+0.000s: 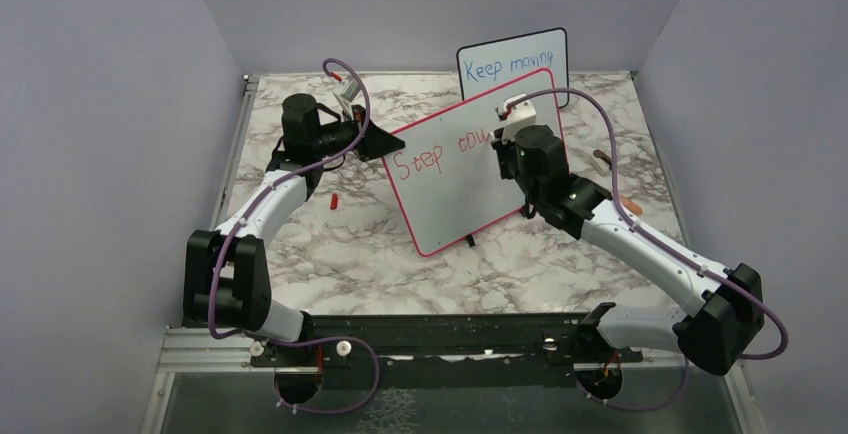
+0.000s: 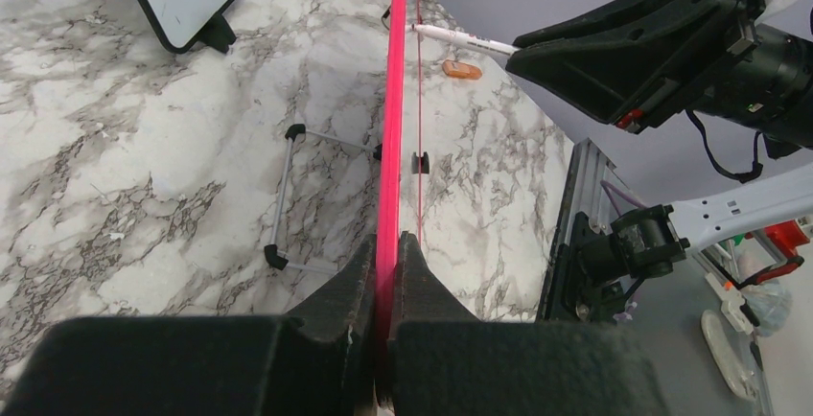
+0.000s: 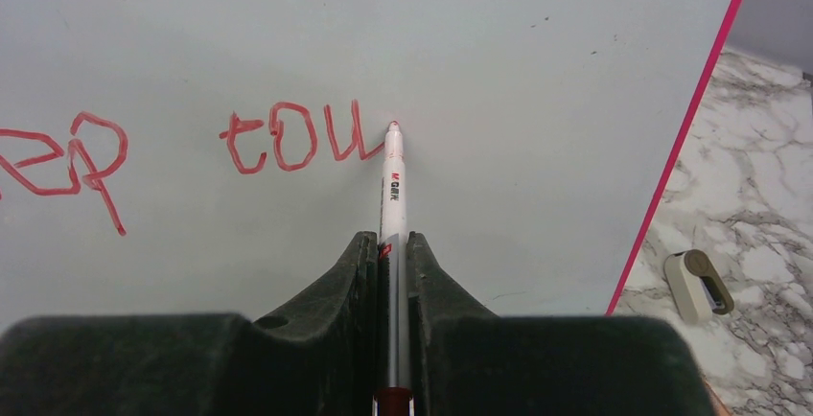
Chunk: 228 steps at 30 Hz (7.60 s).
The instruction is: Write a sentence on the whiteboard
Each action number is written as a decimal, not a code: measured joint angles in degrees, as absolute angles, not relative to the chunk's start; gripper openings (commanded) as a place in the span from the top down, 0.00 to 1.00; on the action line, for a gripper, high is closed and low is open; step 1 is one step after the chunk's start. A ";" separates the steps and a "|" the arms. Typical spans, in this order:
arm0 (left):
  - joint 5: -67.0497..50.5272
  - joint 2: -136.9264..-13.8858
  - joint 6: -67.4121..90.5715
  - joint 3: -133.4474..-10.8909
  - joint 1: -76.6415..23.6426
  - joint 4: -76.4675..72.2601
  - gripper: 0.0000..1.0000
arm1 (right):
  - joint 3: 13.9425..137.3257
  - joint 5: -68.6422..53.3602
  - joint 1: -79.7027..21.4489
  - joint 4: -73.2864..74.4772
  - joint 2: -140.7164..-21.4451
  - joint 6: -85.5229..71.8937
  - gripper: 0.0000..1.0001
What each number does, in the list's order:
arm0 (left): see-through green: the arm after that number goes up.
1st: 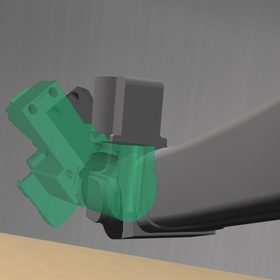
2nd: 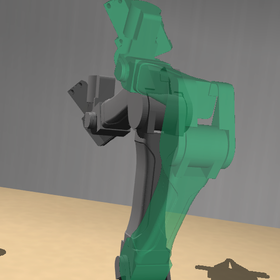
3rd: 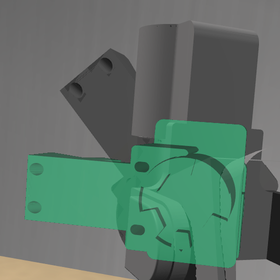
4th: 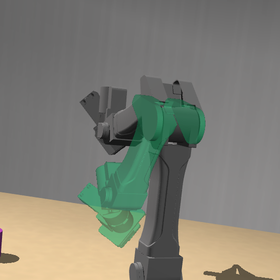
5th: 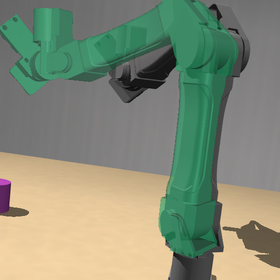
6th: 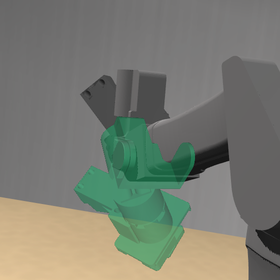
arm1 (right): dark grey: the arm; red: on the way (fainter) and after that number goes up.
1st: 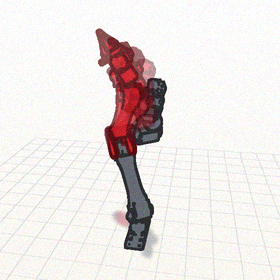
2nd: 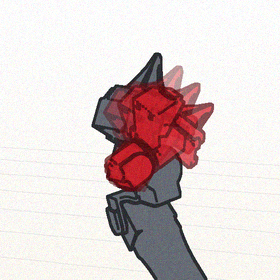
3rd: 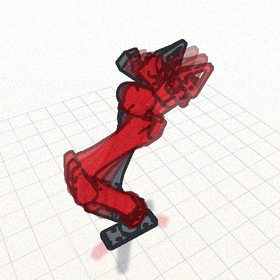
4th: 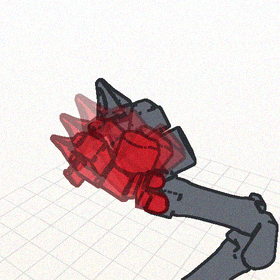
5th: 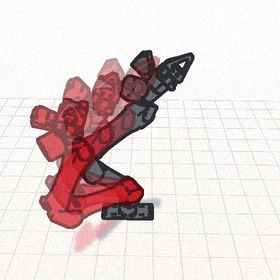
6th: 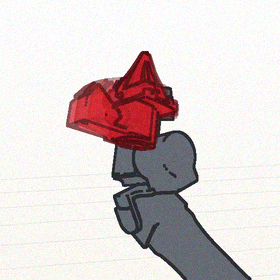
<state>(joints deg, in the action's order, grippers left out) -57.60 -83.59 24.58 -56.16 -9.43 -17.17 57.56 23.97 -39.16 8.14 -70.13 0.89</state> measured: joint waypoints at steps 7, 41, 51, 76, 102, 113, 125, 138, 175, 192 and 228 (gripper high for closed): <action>-57.60 -83.59 24.58 -56.21 -9.43 -17.10 1.00 | 59.11 23.97 -38.87 6.33 -71.18 1.58 0.99; -57.87 -83.59 24.36 -56.34 -9.39 -16.93 1.00 | 58.33 21.10 -35.09 7.05 -68.79 1.54 1.00; -58.00 -83.70 24.29 -56.47 -9.37 -16.73 1.00 | 58.33 20.23 -34.06 6.96 -69.84 1.54 1.00; -58.06 -84.03 24.34 -56.55 -9.17 -16.62 1.00 | 58.35 17.21 -33.74 6.09 -70.08 1.52 1.00; -58.06 -84.07 24.36 -56.55 -9.13 -16.56 1.00 | 57.65 14.04 -33.63 8.25 -69.19 0.89 1.00; -58.06 -84.14 24.38 -56.58 -9.08 -16.53 1.00 | 57.32 14.13 -33.63 9.47 -69.08 0.89 0.99; -58.06 -84.14 24.38 -56.58 -9.08 -16.53 1.00 | 57.30 15.29 -33.63 9.96 -69.10 0.89 1.00; -58.06 -84.14 24.38 -56.58 -9.08 -16.53 1.00 | 57.30 17.32 -33.36 9.96 -69.28 0.93 1.00; -58.04 -84.23 24.47 -56.77 -9.02 -15.90 1.00 | 58.78 16.86 -32.53 5.93 -71.05 1.15 1.00; -58.04 -84.25 24.10 -57.01 -9.02 -15.16 1.00 | 57.17 16.88 -32.56 6.11 -70.15 0.93 0.99; -58.43 -84.33 22.96 -57.65 -9.02 -13.78 1.00 | 55.68 17.54 -30.79 6.50 -68.95 0.93 0.99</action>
<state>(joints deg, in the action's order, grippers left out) -58.43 -84.33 22.96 -57.65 -9.02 -13.78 55.68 17.54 -30.79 6.50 -68.95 0.93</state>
